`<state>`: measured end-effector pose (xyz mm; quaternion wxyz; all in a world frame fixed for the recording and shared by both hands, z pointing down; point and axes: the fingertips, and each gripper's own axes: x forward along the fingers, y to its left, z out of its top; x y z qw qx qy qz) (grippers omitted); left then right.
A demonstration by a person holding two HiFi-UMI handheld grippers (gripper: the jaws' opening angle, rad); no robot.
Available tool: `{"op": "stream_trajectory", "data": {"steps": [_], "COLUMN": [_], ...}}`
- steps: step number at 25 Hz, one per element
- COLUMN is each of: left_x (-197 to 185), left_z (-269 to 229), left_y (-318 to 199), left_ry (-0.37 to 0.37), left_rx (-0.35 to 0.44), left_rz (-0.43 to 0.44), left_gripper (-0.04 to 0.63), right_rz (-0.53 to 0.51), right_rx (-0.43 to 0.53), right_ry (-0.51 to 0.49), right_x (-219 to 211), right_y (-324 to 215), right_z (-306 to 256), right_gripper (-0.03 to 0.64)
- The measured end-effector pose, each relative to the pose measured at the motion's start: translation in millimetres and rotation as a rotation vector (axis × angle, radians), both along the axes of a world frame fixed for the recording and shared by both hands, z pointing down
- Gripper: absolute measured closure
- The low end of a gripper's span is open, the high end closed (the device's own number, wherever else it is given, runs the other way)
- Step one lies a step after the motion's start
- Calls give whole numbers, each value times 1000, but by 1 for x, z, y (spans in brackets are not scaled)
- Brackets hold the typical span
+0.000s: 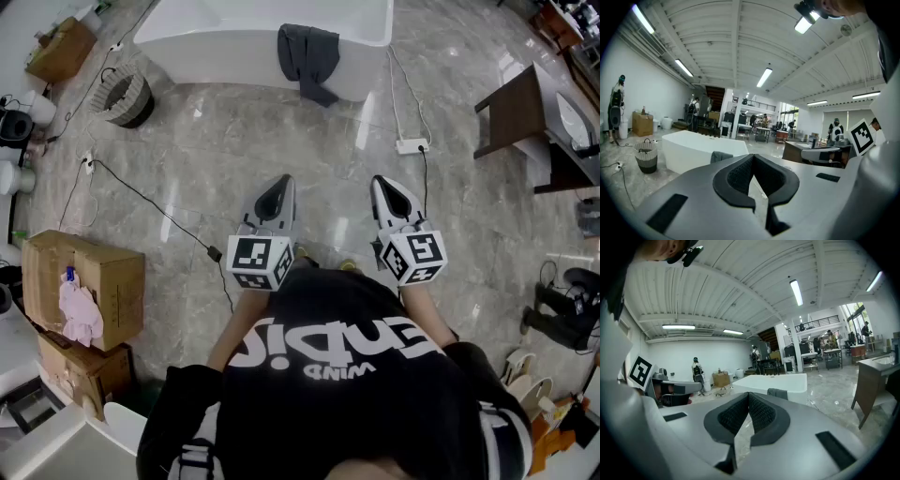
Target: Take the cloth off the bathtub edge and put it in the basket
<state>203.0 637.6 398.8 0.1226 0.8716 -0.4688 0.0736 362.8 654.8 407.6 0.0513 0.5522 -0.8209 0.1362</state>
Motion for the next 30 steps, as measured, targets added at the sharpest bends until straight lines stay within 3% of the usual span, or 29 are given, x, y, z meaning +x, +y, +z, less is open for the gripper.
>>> {"op": "stream_trajectory", "data": {"steps": [19, 30], "left_x": [-44, -18], "left_z": [15, 24], "left_y": [-51, -150], "left_ry": [15, 19], "left_rx": [5, -2], "left_rz": [86, 104], "left_gripper": [584, 584], "right_rz": [76, 69], "right_rx": [-39, -27], "right_ry": [-10, -7], "right_x": [-45, -24], "right_y": [-30, -133], "right_z": [27, 30], "right_gripper": [603, 603]}}
